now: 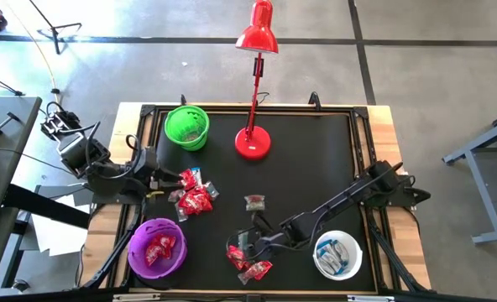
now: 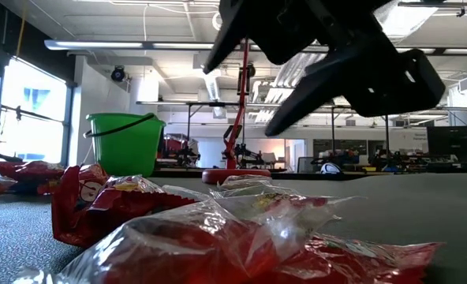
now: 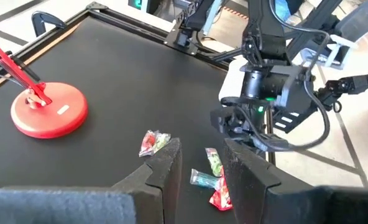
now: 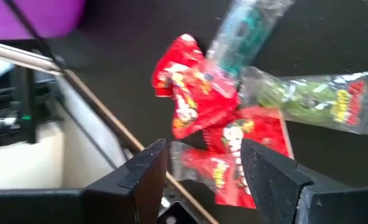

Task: Sort candy
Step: Put the red candy into the purple bucket

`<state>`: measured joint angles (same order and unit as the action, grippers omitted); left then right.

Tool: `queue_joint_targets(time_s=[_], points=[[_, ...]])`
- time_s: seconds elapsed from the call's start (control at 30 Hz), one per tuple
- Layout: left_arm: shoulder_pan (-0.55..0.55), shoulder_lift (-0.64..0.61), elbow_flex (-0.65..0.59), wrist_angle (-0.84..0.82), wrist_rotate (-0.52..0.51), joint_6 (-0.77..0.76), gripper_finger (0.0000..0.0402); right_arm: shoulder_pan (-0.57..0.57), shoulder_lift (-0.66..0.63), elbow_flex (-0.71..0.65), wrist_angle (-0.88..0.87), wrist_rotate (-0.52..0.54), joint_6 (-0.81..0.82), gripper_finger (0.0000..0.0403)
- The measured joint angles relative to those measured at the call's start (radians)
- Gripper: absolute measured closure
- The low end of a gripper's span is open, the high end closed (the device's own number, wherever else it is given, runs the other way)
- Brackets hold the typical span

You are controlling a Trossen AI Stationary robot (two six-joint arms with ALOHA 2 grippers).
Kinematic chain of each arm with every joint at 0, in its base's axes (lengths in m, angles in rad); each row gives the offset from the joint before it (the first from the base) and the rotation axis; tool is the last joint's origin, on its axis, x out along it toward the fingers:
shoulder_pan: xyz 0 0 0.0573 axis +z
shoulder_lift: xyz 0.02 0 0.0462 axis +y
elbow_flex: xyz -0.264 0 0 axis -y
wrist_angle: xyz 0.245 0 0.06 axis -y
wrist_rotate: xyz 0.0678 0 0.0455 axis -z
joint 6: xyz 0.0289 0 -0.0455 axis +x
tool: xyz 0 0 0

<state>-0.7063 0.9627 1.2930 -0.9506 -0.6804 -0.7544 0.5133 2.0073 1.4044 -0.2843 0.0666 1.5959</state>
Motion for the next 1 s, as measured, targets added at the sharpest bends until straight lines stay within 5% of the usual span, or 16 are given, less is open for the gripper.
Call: queue_joint_targets(time_s=[0.47, 1.0], points=[[0.0, -0.002, 0.0, -0.005, 0.0, 0.0, 0.0298, 0.025, 0.152, 0.292, -0.409, 0.001, -0.003, 0.0204], [0.0, -0.002, 0.0, -0.023, 0.075, 0.0, 0.0298, 0.025, 0.347, 0.509, -0.495, -0.019, -0.026, 0.0204]])
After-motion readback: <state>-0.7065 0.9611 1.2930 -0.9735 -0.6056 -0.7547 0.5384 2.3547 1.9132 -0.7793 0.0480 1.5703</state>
